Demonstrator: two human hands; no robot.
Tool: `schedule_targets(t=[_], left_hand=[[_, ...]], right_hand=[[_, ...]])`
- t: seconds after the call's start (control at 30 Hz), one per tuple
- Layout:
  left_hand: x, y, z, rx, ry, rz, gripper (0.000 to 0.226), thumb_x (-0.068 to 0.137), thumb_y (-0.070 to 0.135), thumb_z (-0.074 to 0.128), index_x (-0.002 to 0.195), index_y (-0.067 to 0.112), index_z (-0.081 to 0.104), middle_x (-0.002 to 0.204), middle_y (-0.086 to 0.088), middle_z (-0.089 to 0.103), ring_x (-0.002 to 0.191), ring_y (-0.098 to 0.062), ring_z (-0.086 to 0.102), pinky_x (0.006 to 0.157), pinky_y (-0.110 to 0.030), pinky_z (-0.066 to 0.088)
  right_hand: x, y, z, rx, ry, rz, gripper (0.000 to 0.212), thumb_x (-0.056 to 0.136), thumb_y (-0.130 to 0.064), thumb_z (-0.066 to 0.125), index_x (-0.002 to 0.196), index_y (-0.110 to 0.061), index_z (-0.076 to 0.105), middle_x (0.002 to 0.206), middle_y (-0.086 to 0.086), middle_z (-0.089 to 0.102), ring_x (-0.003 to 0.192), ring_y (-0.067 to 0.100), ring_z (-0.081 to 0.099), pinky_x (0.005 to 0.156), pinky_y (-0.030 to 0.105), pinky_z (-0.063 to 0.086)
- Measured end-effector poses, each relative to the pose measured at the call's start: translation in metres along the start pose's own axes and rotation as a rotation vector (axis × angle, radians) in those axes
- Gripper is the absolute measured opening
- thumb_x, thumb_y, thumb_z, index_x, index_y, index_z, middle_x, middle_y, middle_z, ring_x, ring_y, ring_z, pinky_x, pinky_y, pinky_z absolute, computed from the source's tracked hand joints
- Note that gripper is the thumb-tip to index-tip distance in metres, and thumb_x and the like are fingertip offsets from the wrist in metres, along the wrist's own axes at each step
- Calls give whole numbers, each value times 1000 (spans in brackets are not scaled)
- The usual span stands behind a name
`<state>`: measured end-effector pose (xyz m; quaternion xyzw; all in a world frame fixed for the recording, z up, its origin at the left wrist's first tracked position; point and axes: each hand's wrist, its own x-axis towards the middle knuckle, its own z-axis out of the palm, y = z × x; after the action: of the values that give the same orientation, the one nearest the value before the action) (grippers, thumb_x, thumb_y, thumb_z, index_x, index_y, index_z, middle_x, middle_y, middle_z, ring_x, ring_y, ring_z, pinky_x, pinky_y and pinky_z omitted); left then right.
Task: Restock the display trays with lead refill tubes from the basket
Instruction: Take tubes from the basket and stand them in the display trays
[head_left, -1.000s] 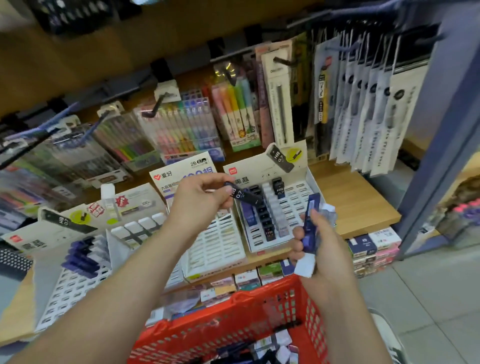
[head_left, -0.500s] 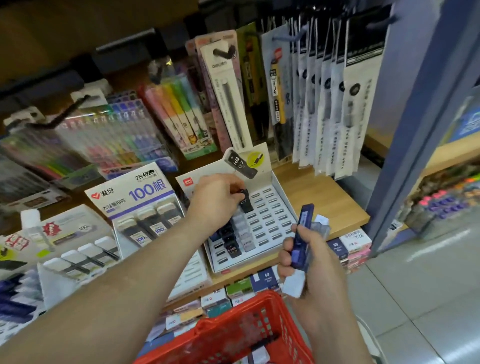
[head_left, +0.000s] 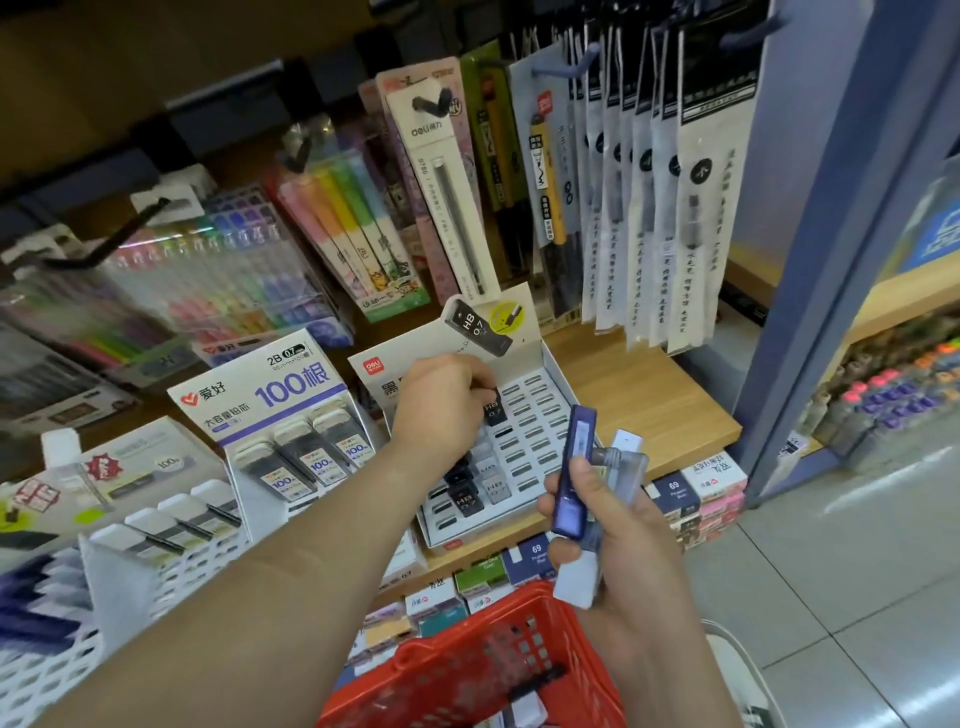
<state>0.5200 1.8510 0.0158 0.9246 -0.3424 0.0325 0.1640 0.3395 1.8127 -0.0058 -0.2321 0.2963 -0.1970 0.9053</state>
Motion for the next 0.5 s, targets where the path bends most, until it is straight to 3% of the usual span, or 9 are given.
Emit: schedule_targets(t=[0.13,0.23,0.33,0.4,0.5], left_hand=[[-7,11,-8,-14,1,-19,18,91,16,58,99,16,75,101,-2,70,95,-20,60,83,-25,44],[-43,31,-25,-392,-73,-144,16,93,28,57,99,23,72,90,9,69,77,-5,59,76,-23,45],[-90,43,-37,-672,-275,-241,14,90,42,60,92,29,67,74,3,69,65,-8,64,65,-32,53],[-113,44,-38,-798,-303,-293,12,87,36,65,95,27,64,74,-4,71,65,-17,68,60,-32,53],[-131,40,-36,-952,-220,-363,17,87,18,67,103,20,64,69,-8,71,57,-17,65,56,-27,52]], right_hand=[[0,3,0,-49,29,2,22,81,-18,68,98,-5,63,71,14,61,47,13,49,36,20,37],[0,3,1,-43,48,9,10,86,-18,68,91,-12,62,61,7,52,45,14,39,36,21,36],[0,4,7,-64,53,-55,15,79,-19,72,90,-14,63,61,3,59,46,11,47,39,22,36],[-1,6,11,-77,40,-89,16,73,-22,74,85,-18,64,62,2,62,48,13,49,44,25,35],[-5,12,17,-84,-10,-79,17,71,-25,76,82,-19,65,61,4,58,48,17,43,47,26,34]])
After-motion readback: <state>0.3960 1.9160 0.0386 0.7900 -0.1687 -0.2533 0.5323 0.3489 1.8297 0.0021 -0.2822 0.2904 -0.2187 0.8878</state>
